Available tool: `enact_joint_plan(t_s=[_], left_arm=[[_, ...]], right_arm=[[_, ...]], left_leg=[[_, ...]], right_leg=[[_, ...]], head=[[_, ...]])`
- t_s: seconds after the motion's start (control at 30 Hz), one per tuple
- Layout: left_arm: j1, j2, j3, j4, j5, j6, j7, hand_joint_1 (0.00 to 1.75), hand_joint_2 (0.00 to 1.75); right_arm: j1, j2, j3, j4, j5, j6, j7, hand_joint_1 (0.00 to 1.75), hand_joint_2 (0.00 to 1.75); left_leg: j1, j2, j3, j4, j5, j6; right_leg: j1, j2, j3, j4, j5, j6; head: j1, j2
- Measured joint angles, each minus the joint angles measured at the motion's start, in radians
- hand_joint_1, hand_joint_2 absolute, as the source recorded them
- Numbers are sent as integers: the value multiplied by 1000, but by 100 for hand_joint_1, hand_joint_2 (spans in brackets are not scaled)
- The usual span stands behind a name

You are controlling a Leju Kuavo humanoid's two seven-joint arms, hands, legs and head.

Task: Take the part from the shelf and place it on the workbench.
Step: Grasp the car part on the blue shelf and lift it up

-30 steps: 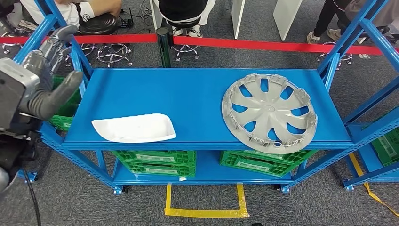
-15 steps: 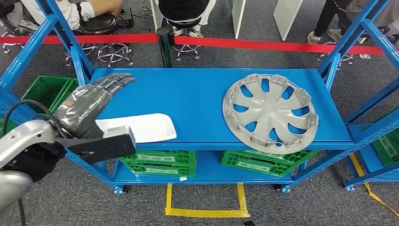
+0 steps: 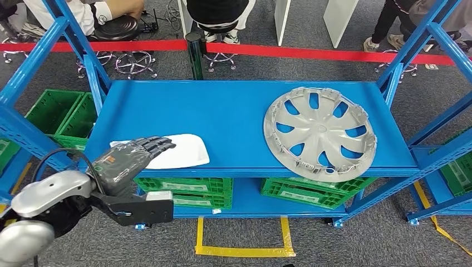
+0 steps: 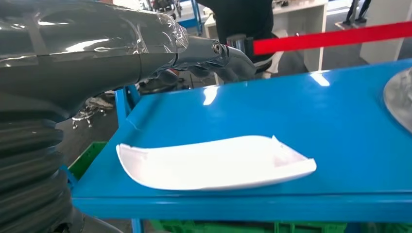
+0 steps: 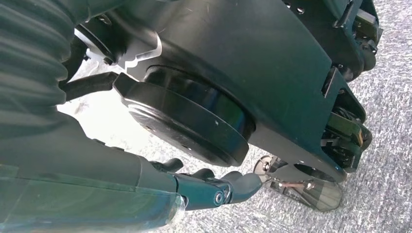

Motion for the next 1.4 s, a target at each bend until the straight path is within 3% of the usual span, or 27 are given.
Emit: enact_joint_plan(t_s=[0.33, 0.63, 1.0, 1.4], left_arm=[[4, -16, 7, 31, 12, 71, 1, 0, 175], [-41, -65, -19, 116, 76, 290, 1, 0, 175], [-57, -106, -59, 225, 104, 351, 1, 0, 175], [-57, -119, -106, 301, 106, 358, 1, 0, 175]], right_arm=[[-13, 14, -1, 29, 20, 6, 1, 0, 175], [-13, 25, -2, 43, 35, 6, 12, 0, 175], [-19, 29, -2, 54, 58, 3, 33, 0, 175], [-32, 31, -2, 64, 71, 2, 43, 0, 175]], left_leg=[[0, -2, 0, 0, 1, 1], [-1, -12, 0, 0, 1, 2], [-2, -14, -1, 0, 1, 2], [-2, -13, -1, 0, 1, 2]], right_leg=[[0, 0, 0, 0, 0, 1], [0, -2, 0, 0, 0, 1], [-1, -3, 0, 0, 0, 1], [-1, -3, 0, 0, 0, 1]], head=[[0, 0], [0, 0], [0, 0], [0, 0]])
